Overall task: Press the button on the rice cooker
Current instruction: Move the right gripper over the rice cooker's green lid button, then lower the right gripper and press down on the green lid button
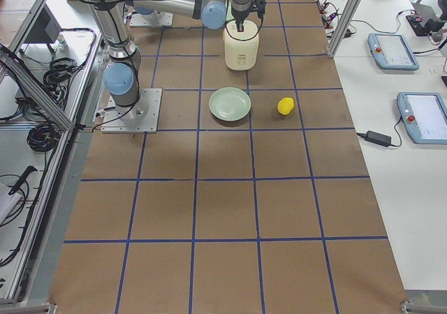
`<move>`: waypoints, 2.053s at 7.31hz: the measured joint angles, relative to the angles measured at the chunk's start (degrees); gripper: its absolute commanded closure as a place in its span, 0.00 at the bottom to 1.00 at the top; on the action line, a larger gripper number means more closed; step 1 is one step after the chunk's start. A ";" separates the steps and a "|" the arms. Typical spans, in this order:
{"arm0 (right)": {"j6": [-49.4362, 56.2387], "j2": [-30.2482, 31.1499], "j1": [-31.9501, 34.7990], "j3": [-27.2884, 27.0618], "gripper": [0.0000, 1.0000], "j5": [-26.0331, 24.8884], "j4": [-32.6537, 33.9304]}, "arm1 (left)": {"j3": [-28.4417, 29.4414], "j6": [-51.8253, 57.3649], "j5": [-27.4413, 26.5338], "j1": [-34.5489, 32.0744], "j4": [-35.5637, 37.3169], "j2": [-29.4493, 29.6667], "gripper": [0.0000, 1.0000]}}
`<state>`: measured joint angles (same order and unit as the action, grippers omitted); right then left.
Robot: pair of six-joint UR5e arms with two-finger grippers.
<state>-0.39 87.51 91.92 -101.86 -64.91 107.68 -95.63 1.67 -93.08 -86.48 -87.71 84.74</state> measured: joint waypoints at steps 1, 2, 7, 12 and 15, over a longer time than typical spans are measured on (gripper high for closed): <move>0.02 -0.48 0.01 0.00 0.99 0.10 1.54 | 0.00 0.01 0.00 0.00 0.00 -0.01 0.00; 0.02 -0.93 0.01 0.00 0.99 -0.06 3.04 | 0.00 0.04 0.00 0.00 0.00 0.00 0.00; -0.24 -2.29 0.01 -2.30 0.98 -1.24 9.43 | 0.00 0.00 0.00 0.00 -0.08 -0.02 0.00; -1.38 -3.75 1.35 -2.74 0.97 -0.56 12.52 | -0.02 0.00 0.00 0.00 -0.06 -0.02 0.00; -1.24 -4.10 1.66 -2.75 0.97 -0.46 13.07 | 0.00 0.02 0.00 0.00 -0.05 0.00 0.00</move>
<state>-1.62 83.40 93.58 -104.61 -65.37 120.74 -95.63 1.69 -93.08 -86.48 -87.77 84.74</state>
